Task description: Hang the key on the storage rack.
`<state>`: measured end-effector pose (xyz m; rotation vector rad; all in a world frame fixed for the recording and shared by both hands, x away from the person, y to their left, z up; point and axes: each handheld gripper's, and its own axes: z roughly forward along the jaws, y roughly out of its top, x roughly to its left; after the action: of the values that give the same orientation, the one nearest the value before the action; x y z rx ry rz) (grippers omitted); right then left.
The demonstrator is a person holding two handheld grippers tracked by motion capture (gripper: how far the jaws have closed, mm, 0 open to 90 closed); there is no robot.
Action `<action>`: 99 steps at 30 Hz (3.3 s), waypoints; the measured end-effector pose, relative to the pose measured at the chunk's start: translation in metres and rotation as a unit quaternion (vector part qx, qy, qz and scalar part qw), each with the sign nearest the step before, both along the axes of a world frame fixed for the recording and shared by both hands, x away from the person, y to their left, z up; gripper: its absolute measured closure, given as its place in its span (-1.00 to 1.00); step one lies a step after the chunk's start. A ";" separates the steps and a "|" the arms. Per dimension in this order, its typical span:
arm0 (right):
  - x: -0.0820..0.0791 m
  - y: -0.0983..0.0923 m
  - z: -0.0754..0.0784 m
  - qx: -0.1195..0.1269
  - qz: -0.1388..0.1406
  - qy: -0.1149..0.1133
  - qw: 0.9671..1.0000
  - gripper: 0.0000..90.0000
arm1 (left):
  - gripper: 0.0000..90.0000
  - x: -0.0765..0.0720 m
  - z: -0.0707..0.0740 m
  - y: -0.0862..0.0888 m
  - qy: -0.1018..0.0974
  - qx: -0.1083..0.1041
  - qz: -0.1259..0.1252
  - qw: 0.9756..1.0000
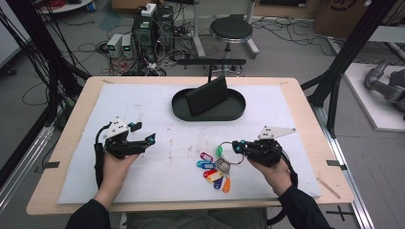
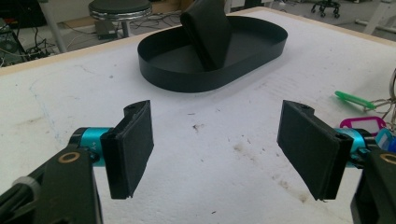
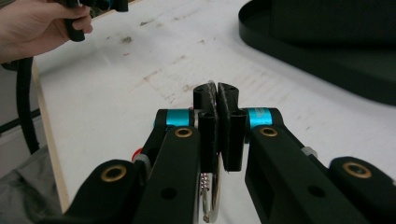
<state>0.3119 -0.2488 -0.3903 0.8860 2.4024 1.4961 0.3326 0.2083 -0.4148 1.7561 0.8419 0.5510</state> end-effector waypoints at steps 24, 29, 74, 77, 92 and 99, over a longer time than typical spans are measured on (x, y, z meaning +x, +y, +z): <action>0.032 -0.019 0.074 0.029 -0.008 -0.106 0.994 0.96 | -0.41 -0.010 0.001 0.011 -0.011 -0.015 -0.002 1.000; 0.042 -0.022 0.087 0.032 -0.016 -0.119 0.992 0.96 | -0.41 -0.012 0.001 0.014 -0.013 -0.015 0.001 1.000; 0.146 -0.014 0.093 0.028 -0.098 -0.170 0.980 0.96 | -0.41 -0.029 -0.001 0.036 -0.015 -0.007 0.023 1.000; 0.151 -0.016 0.091 0.035 -0.104 -0.167 0.980 0.96 | -0.41 -0.028 -0.001 0.035 -0.016 -0.004 0.022 1.000; 0.175 -0.017 0.081 0.048 -0.129 -0.144 0.980 0.96 | -0.41 -0.028 -0.001 0.033 -0.018 0.000 0.020 1.000; 0.185 -0.015 0.079 0.043 -0.149 -0.144 0.977 0.96 | -0.41 -0.028 -0.002 0.032 -0.018 0.004 0.017 1.000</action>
<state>0.4971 -0.2636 -0.3115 0.9251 1.9192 1.5027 0.3043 0.2401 -0.4166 1.7369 0.8467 0.6075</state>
